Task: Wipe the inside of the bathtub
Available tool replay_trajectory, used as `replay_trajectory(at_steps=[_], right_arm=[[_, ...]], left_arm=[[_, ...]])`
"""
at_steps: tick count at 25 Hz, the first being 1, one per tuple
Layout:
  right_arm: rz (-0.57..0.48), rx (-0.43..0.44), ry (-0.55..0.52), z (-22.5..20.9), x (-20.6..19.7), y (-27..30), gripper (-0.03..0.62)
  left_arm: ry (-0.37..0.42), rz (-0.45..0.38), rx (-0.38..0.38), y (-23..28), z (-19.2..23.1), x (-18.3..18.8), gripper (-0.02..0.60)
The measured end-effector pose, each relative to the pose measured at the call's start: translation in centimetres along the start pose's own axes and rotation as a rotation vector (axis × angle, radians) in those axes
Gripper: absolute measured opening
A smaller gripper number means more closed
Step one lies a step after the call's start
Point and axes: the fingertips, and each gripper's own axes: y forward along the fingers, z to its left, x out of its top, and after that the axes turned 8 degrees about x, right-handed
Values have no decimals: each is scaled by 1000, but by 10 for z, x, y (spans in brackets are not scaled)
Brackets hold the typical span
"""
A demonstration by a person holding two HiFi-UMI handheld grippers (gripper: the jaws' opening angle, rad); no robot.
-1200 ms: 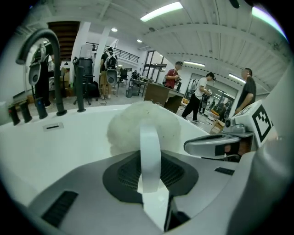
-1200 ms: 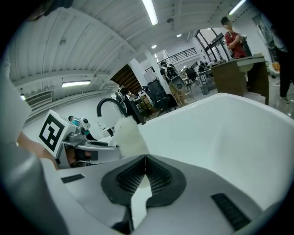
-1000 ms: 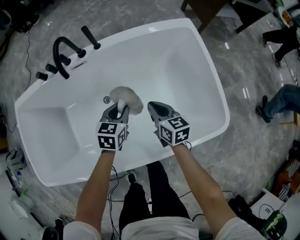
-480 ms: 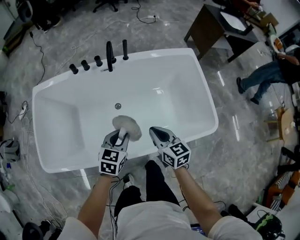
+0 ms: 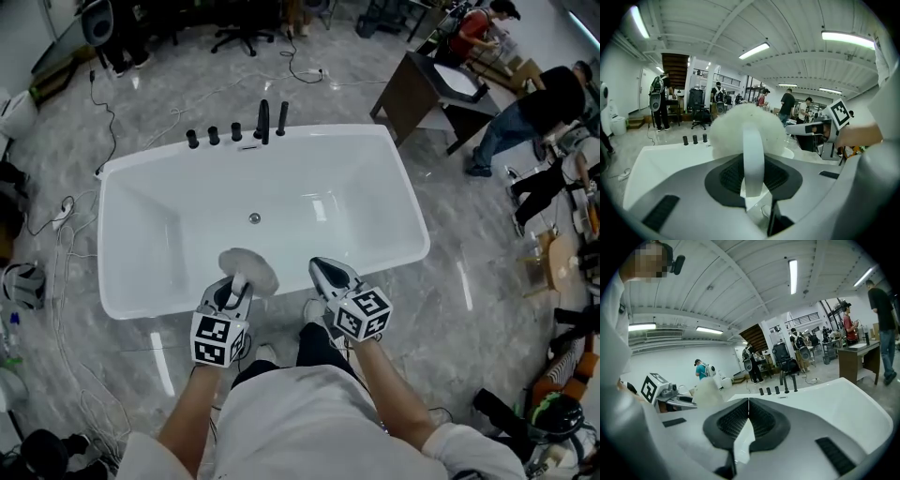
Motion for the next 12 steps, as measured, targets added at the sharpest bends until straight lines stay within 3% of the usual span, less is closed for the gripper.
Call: replay_trajectory(at_steps=[12], right_arm=[[-6,8,-42,30,14,-65,20]], left_arm=[[-11,-58,95,-66,-7,5,95]])
